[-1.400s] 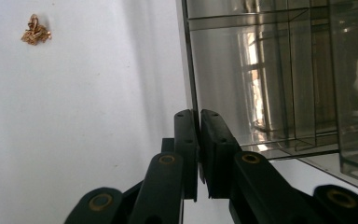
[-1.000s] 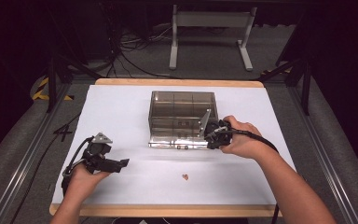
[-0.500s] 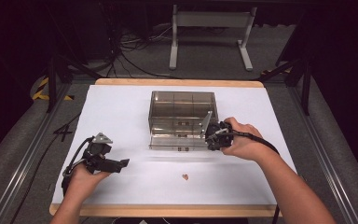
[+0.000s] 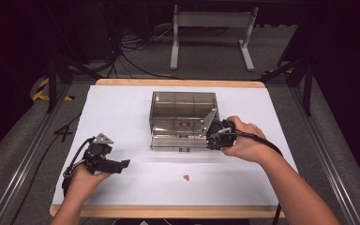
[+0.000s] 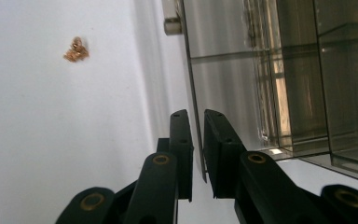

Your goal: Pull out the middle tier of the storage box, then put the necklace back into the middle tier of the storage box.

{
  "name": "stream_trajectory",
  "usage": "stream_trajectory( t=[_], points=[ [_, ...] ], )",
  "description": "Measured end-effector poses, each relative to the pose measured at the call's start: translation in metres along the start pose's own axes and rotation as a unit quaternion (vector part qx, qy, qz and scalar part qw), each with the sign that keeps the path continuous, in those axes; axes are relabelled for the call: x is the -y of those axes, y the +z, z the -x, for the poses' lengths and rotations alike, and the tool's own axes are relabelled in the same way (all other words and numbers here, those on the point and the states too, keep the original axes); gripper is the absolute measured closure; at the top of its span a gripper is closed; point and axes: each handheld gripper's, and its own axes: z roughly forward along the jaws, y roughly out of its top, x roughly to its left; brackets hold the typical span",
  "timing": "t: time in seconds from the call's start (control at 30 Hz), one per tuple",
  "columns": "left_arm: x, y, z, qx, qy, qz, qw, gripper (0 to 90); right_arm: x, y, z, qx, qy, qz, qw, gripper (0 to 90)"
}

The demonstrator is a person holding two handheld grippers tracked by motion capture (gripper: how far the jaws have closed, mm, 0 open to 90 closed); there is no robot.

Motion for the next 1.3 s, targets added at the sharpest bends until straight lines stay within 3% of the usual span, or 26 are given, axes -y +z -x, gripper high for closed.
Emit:
stream_trajectory(
  t=[0.13, 0.47, 1.1, 1.3],
  points=[
    [0.0, 0.0, 0.0, 0.001, 0.001, -0.002, 1.0, 10.7, -0.004, -0.007, -0.007, 0.001, 0.007, 0.018, 0.9998, 81.6],
    [-0.001, 0.001, 0.001, 0.001, 0.0, -0.002, 1.0, 10.7, -0.015, -0.015, -0.022, -0.001, 0.0, 0.027, 0.9996, 80.6],
    [-0.001, 0.0, 0.001, 0.001, 0.001, 0.0, 1.0, 10.7, -0.036, -0.005, -0.043, -0.008, -0.008, 0.04, 0.9991, 79.0],
    [-0.001, 0.0, 0.001, 0.001, 0.002, 0.0, 1.0, 10.7, -0.04, 0.0, -0.047, -0.015, 0.0, 0.043, 0.999, 77.8]
  ],
)
